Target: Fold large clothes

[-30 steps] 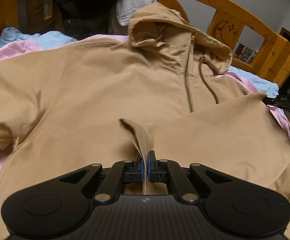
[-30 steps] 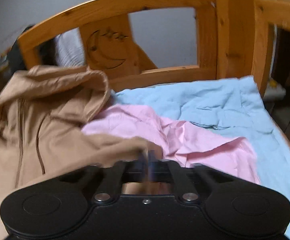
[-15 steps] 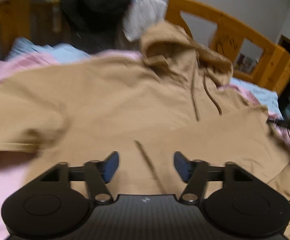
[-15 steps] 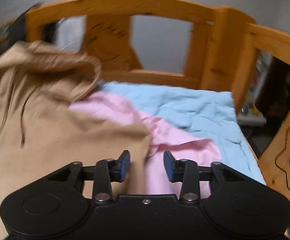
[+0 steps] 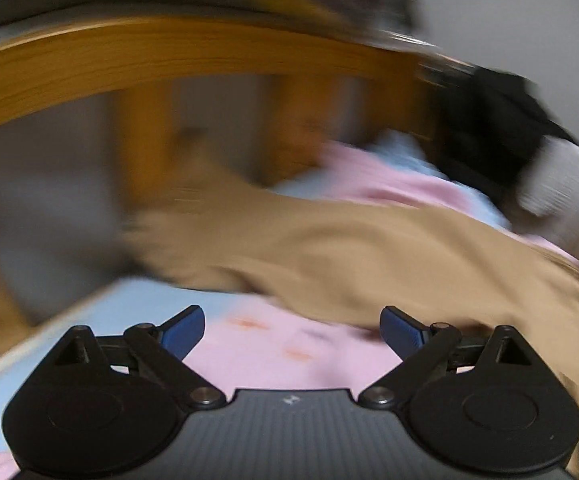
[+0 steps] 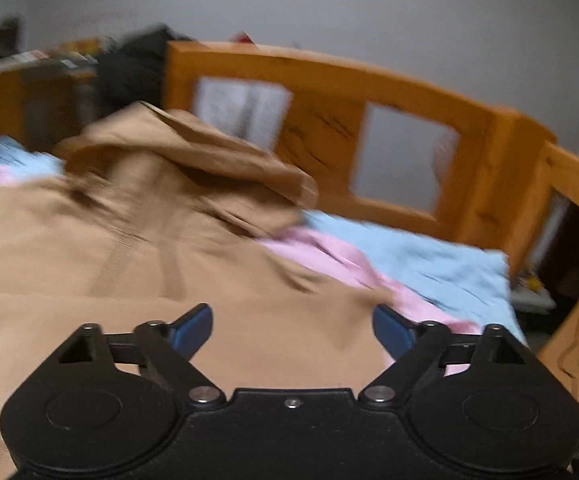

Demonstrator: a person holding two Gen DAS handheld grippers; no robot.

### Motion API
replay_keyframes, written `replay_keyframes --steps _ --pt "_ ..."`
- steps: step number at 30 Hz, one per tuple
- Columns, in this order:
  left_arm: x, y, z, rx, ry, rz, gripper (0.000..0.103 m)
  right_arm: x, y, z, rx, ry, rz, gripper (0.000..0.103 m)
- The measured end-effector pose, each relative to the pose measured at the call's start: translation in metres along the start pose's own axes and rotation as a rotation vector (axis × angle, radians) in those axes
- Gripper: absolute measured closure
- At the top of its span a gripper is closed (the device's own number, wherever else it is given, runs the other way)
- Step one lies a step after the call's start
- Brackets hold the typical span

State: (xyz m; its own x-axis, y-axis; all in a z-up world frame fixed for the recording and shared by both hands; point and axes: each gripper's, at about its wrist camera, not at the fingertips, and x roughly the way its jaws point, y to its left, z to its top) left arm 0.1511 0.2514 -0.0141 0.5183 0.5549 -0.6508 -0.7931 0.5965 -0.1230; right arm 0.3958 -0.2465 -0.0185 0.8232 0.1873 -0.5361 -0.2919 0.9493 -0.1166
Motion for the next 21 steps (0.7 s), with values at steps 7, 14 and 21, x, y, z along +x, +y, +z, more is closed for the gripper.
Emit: replay_keyframes --steps 7,14,21 --pt "0.037 0.029 0.009 -0.128 -0.105 0.244 0.008 -0.056 0.098 -0.004 -0.001 -0.065 0.279 0.003" --pt "0.067 0.036 0.025 -0.198 -0.105 0.329 0.03 -0.079 0.158 -0.021 -0.057 -0.014 0.445 0.002" --pt "0.087 0.075 0.026 -0.341 -0.022 0.276 0.075 -0.084 0.154 -0.028 0.017 0.047 0.45 0.002"
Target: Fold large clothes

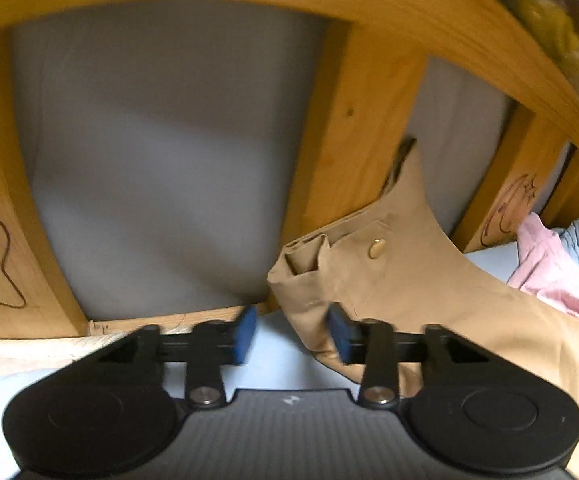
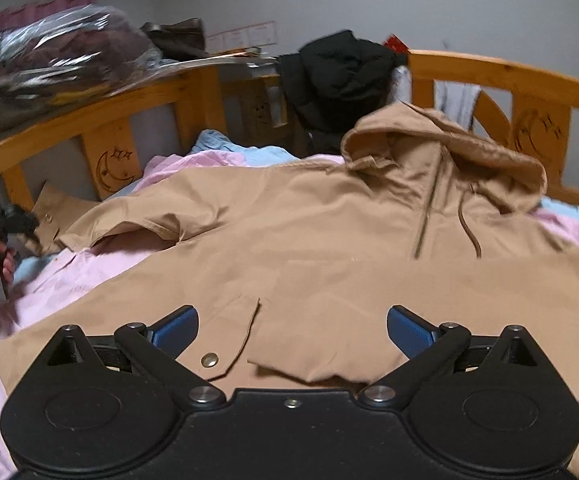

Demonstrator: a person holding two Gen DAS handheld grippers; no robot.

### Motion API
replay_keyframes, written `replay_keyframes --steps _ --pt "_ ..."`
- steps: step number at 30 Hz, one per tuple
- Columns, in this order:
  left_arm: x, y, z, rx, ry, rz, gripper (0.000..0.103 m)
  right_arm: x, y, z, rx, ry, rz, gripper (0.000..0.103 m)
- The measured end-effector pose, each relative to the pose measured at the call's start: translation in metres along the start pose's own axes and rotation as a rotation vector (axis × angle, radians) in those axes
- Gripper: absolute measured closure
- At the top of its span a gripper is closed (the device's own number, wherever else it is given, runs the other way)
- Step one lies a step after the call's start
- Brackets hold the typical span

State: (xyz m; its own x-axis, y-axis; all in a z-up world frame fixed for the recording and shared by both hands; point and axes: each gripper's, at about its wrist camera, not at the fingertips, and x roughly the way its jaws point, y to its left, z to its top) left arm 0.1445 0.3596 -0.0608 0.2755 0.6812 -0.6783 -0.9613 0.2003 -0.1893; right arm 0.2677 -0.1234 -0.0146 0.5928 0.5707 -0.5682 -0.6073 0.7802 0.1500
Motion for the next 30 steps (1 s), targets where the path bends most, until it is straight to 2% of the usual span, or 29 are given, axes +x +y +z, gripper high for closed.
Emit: replay_keyframes --steps 2,3,6,10,13,17,20,23,27,30 --pt "0.002 0.005 0.002 -0.007 0.012 -0.052 0.087 -0.001 -0.006 -0.001 0.043 0.013 -0.009 0.002" --pt "0.001 0.006 0.002 -0.008 0.012 -0.073 0.099 -0.003 -0.008 -0.003 0.058 0.014 -0.011 0.002" --pt "-0.01 0.004 0.002 0.016 -0.013 -0.111 0.101 -0.01 -0.01 -0.005 0.073 0.004 -0.019 0.002" --pt "-0.045 -0.013 0.004 0.116 -0.093 -0.195 0.102 -0.02 -0.01 -0.006 0.054 -0.014 -0.023 0.002" --pt "-0.094 -0.035 0.001 0.251 -0.206 -0.309 0.102 -0.022 -0.012 0.001 0.053 -0.032 -0.014 0.002" --pt "-0.159 -0.071 -0.001 0.376 -0.299 -0.544 0.102 -0.021 -0.019 0.029 0.067 -0.062 0.045 0.002" --pt "-0.207 -0.099 -0.014 0.474 -0.335 -0.72 0.102 -0.017 -0.029 0.062 0.136 -0.084 0.138 0.002" --pt "-0.243 -0.124 -0.038 0.562 -0.351 -0.853 0.102 -0.01 -0.047 0.096 0.283 -0.084 0.311 0.002" --pt "-0.277 -0.143 -0.085 0.672 -0.294 -0.957 0.102 0.004 -0.07 0.122 0.513 -0.05 0.507 0.002" --pt "-0.285 -0.149 -0.12 0.753 -0.265 -0.997 0.102 0.015 -0.08 0.123 0.649 -0.002 0.588 0.001"
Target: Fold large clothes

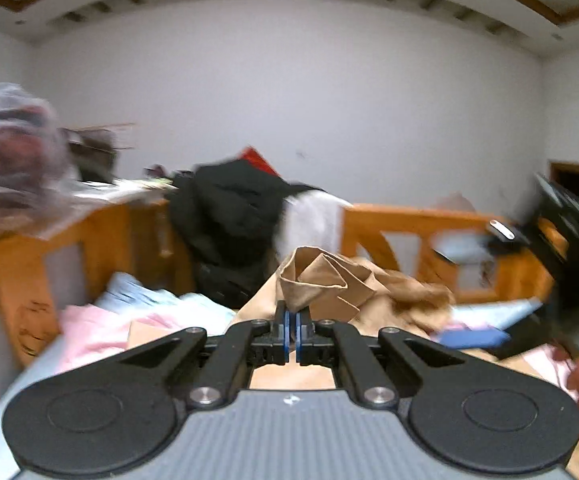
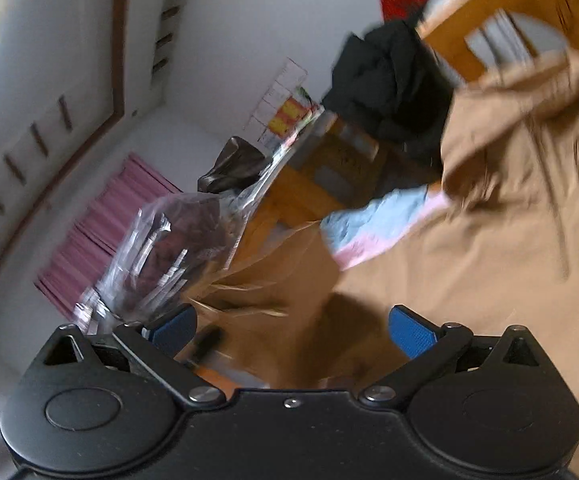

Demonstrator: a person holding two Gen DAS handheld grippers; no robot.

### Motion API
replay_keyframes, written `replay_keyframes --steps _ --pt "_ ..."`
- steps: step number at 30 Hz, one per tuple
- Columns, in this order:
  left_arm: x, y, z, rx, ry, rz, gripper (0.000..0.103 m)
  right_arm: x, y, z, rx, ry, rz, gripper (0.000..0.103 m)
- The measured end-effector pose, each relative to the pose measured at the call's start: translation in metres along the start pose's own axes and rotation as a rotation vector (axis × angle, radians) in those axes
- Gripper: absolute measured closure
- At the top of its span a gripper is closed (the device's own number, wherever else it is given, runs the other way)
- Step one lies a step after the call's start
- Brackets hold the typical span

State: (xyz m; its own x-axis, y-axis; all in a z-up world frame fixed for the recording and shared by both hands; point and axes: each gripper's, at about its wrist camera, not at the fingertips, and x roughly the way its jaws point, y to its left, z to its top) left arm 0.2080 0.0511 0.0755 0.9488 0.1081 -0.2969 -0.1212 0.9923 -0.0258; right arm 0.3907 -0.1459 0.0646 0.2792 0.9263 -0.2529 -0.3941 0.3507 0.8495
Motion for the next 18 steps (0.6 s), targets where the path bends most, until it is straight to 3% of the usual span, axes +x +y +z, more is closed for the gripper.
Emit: replay_keyframes --steps 4,7,10,13,15,17,18 --pt "0.003 -0.026 -0.033 0.059 0.051 -0.053 0.102 0.007 -0.026 -0.012 0.168 0.087 -0.055 0.001" --pt "0.0 -0.04 -0.051 0.116 0.089 -0.104 0.102 0.008 -0.047 -0.023 0.271 0.101 -0.068 0.001" --pt "-0.014 -0.059 -0.062 0.166 0.092 -0.149 0.102 0.012 -0.061 -0.03 0.301 0.097 -0.159 0.01" --pt "-0.014 -0.069 -0.066 0.198 0.093 -0.179 0.101 0.016 -0.069 -0.036 0.324 0.113 -0.224 0.046" --pt "-0.016 -0.073 -0.067 0.203 0.095 -0.182 0.1 0.019 -0.062 -0.035 0.252 0.123 -0.28 0.095" --pt "-0.015 -0.069 -0.065 0.181 0.097 -0.21 0.098 0.012 -0.052 -0.029 0.154 0.118 -0.309 0.101" --pt "-0.015 -0.067 -0.064 0.169 0.101 -0.226 0.089 0.006 -0.045 -0.025 0.106 0.1 -0.309 0.102"
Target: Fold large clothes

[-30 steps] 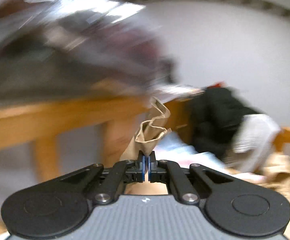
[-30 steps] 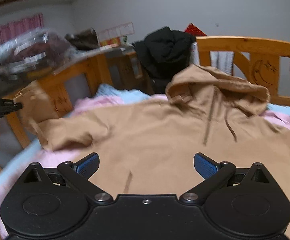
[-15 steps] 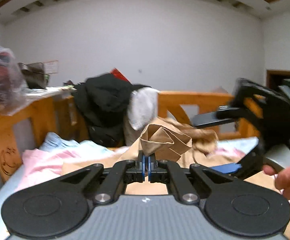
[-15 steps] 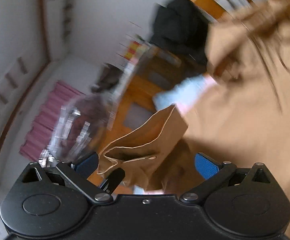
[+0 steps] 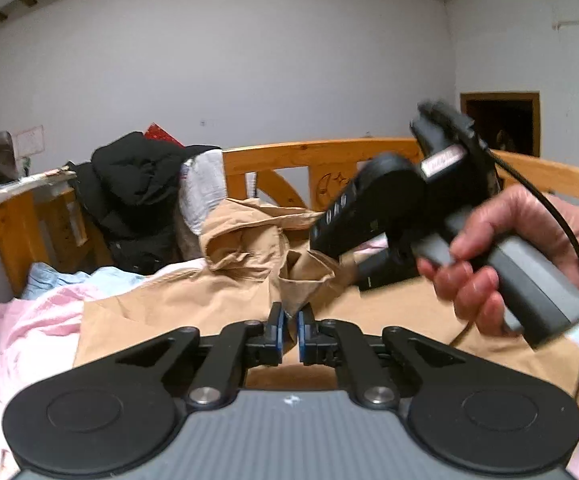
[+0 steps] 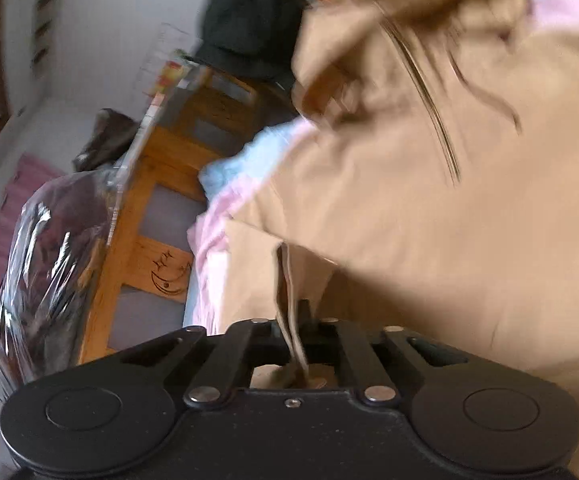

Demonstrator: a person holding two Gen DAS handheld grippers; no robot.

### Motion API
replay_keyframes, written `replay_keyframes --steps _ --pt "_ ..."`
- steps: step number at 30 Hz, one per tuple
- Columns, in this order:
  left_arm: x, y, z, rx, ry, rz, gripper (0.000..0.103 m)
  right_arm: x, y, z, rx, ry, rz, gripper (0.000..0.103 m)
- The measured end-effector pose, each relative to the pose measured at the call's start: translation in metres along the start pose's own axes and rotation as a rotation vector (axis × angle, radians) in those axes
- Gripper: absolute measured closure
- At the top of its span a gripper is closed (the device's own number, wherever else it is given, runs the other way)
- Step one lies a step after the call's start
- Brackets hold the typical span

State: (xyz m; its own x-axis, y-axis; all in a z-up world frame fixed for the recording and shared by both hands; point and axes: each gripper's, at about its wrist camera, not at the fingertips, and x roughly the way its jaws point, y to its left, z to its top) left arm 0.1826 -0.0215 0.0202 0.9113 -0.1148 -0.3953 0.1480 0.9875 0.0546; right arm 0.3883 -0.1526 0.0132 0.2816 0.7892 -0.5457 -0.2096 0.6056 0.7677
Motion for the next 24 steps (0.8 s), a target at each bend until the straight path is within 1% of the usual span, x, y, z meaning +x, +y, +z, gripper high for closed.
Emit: replay_keyframes --steps 1,2,3,4,6,8,10,14,17,20,23,24 --pt "0.002 0.005 0.003 -0.01 0.006 -0.018 0.08 -0.008 0.007 0.004 -0.049 -0.024 -0.008 0.102" --pt "0.0 0.007 0.005 -0.025 0.008 -0.027 0.057 -0.018 0.013 0.008 -0.094 -0.048 -0.01 0.102" --pt "-0.002 0.01 0.005 -0.039 0.0 -0.028 0.041 -0.027 0.018 0.012 -0.133 -0.071 -0.014 0.102" --pt "-0.006 0.013 0.006 -0.05 -0.013 -0.028 0.039 -0.038 0.022 0.014 -0.172 -0.095 -0.018 0.102" --pt "-0.009 0.018 0.005 -0.056 -0.012 -0.024 0.038 -0.056 0.024 0.018 -0.217 -0.137 -0.031 0.102" --pt "-0.009 0.025 0.002 -0.076 0.014 0.009 0.038 -0.073 0.015 0.02 -0.237 -0.178 -0.059 0.102" --pt "-0.003 0.036 -0.002 -0.108 0.052 0.057 0.038 -0.085 -0.002 0.023 -0.234 -0.215 -0.098 0.102" --pt "0.018 0.068 -0.012 -0.158 0.131 0.173 0.038 -0.101 -0.047 0.027 -0.182 -0.276 -0.183 0.102" --pt "0.046 0.098 -0.019 -0.19 0.199 0.242 0.038 -0.102 -0.08 0.028 -0.128 -0.28 -0.219 0.102" --pt "0.069 0.124 -0.024 -0.262 0.249 0.273 0.038 -0.098 -0.104 0.027 -0.089 -0.274 -0.238 0.102" --pt "0.102 0.151 -0.031 -0.347 0.318 0.313 0.039 -0.091 -0.112 0.025 -0.107 -0.259 -0.248 0.102" --pt "0.113 0.157 -0.034 -0.375 0.344 0.329 0.042 -0.089 -0.113 0.025 -0.122 -0.256 -0.251 0.102"
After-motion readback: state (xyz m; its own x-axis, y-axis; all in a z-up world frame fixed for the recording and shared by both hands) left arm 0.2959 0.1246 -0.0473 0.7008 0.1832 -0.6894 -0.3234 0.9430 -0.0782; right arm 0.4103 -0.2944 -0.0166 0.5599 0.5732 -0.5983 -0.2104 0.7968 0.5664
